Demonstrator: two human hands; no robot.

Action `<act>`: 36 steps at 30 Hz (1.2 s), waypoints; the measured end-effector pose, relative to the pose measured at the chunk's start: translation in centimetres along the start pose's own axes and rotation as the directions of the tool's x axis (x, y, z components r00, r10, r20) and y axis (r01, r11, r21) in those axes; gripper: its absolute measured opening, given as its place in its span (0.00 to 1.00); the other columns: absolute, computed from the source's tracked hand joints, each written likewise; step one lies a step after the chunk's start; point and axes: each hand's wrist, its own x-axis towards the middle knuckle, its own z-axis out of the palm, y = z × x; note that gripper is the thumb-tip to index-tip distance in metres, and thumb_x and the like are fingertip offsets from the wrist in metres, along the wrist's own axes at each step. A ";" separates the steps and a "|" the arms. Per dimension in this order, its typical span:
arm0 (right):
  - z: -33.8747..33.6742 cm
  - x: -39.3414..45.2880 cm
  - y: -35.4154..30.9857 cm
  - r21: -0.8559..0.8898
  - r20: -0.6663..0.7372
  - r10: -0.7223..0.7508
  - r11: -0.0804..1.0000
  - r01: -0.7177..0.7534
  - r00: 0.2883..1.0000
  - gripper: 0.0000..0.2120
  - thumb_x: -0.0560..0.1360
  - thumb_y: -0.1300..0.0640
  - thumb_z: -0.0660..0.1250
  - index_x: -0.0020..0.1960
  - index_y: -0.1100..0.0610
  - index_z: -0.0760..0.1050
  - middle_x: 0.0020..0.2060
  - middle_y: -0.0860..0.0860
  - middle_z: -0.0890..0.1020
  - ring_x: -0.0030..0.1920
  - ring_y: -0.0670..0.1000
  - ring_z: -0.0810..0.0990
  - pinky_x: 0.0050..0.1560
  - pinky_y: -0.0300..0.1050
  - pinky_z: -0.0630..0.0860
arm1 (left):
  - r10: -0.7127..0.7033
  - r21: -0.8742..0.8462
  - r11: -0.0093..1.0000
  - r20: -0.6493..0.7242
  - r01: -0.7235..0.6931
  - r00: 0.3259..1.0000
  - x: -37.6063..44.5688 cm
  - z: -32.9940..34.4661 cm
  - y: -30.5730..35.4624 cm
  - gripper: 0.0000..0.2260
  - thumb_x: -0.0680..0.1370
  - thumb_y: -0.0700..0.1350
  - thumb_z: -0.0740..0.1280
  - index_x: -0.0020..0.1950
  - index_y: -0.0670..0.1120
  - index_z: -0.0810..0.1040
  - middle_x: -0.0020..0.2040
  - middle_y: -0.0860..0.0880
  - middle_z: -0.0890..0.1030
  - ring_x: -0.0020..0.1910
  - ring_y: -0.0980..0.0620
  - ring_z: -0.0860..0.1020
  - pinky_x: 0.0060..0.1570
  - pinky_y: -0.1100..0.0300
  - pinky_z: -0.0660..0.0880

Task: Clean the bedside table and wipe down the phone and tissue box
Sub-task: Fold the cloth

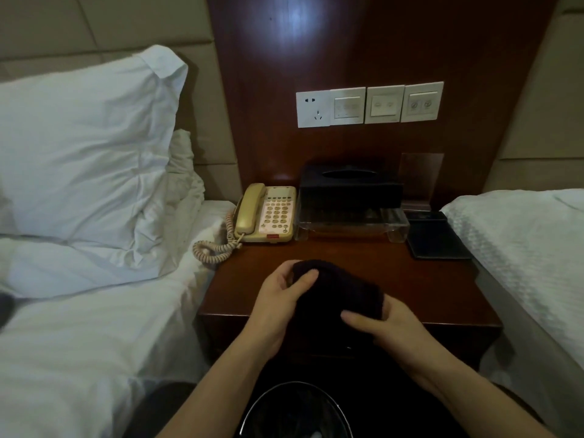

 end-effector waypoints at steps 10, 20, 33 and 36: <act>6.1 3.9 0.7 -0.122 0.000 -0.110 0.986 0.109 0.994 0.13 0.80 0.53 0.66 0.64 0.52 0.76 0.54 0.49 0.85 0.52 0.47 0.85 0.46 0.39 0.82 | 0.178 0.254 0.963 -0.364 -0.087 0.914 0.8 -7.1 -0.1 0.13 0.77 0.49 0.75 0.59 0.47 0.79 0.53 0.47 0.86 0.52 0.50 0.85 0.57 0.48 0.81; 10.7 12.0 3.8 -0.626 -0.002 -0.239 0.758 0.185 0.971 0.30 0.79 0.56 0.68 0.75 0.44 0.58 0.68 0.45 0.69 0.68 0.47 0.70 0.67 0.45 0.72 | 0.248 0.655 0.750 -0.152 -0.091 0.957 3.3 -14.7 -0.6 0.30 0.80 0.40 0.70 0.79 0.54 0.62 0.71 0.54 0.70 0.71 0.58 0.69 0.67 0.70 0.62; 9.5 13.5 7.1 -0.957 0.282 -0.255 -0.012 0.289 0.925 0.33 0.78 0.33 0.32 0.80 0.44 0.40 0.79 0.40 0.41 0.77 0.39 0.37 0.74 0.37 0.36 | 0.216 0.977 0.079 0.179 -0.200 0.960 4.2 -17.0 -4.7 0.38 0.75 0.70 0.36 0.82 0.56 0.44 0.81 0.59 0.40 0.80 0.60 0.38 0.73 0.68 0.34; 9.6 13.6 7.2 -0.956 0.285 -0.267 -0.009 0.293 0.921 0.31 0.81 0.34 0.36 0.80 0.44 0.39 0.79 0.40 0.41 0.77 0.39 0.37 0.75 0.38 0.37 | 0.198 0.967 0.137 0.184 -0.213 0.963 4.2 -17.6 -4.5 0.37 0.77 0.71 0.42 0.82 0.57 0.44 0.80 0.61 0.39 0.78 0.64 0.35 0.69 0.73 0.31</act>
